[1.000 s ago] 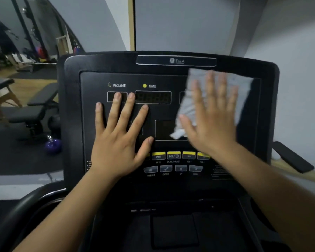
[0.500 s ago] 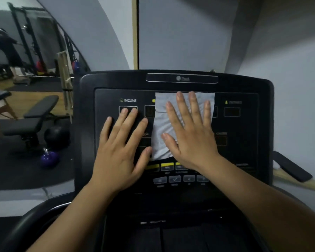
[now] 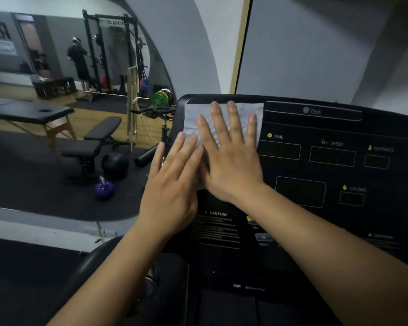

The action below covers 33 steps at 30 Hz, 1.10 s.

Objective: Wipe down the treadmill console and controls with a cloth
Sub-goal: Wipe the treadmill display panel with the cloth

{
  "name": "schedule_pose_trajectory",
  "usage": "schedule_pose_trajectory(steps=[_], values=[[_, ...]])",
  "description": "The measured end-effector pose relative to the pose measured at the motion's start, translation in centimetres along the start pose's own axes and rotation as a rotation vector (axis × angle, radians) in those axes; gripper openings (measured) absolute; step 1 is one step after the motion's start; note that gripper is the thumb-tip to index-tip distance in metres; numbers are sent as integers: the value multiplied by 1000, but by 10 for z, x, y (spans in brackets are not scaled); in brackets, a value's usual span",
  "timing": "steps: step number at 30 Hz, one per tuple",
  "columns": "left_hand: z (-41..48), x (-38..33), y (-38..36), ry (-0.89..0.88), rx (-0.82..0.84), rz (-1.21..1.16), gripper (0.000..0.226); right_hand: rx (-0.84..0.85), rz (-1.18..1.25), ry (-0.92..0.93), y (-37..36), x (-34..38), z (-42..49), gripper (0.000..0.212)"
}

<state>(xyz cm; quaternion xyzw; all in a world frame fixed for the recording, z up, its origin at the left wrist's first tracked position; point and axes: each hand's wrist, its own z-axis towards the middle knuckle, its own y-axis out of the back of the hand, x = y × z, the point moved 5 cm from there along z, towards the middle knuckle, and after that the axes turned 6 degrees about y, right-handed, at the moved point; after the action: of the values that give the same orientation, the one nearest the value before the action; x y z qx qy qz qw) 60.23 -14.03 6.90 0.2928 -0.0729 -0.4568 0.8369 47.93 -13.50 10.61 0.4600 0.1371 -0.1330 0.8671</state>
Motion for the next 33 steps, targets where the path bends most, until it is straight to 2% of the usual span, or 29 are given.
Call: schedule_pose_trajectory(steps=[3,6,10,14,17,20,23,25,27,28,30,31,33], values=[[18,-2,2,-2,2,-78,58,27,9,14,0,6,3,78],[27,-5,-9,16,92,-106,58,38,81,99,4,-3,-1,76],[17,-12,-29,-63,143,83,63,64,73,166,6,-34,-25,69],[12,-39,-46,-77,180,164,60,109,26,124,0,-54,-47,70],[12,-46,-50,-94,228,254,66,123,14,96,1,-67,-57,73],[10,-57,-41,-109,204,277,64,118,35,-102,7,-77,-65,79],[-10,-86,-38,-221,202,152,60,178,113,-353,10,-78,-79,86],[-16,-89,-40,-220,243,59,56,232,148,-405,18,-84,-86,85],[-11,-86,-39,-207,198,18,32,117,172,-303,31,-94,-85,69],[-5,-84,-36,-182,155,-3,20,13,182,-167,37,-95,-83,55],[10,-84,-33,-117,79,-3,25,-104,218,117,35,-92,-80,38],[16,-86,-34,-95,65,7,26,-106,237,214,29,-90,-79,37],[24,-84,-39,-79,82,18,15,-45,220,272,17,-93,-79,41]])
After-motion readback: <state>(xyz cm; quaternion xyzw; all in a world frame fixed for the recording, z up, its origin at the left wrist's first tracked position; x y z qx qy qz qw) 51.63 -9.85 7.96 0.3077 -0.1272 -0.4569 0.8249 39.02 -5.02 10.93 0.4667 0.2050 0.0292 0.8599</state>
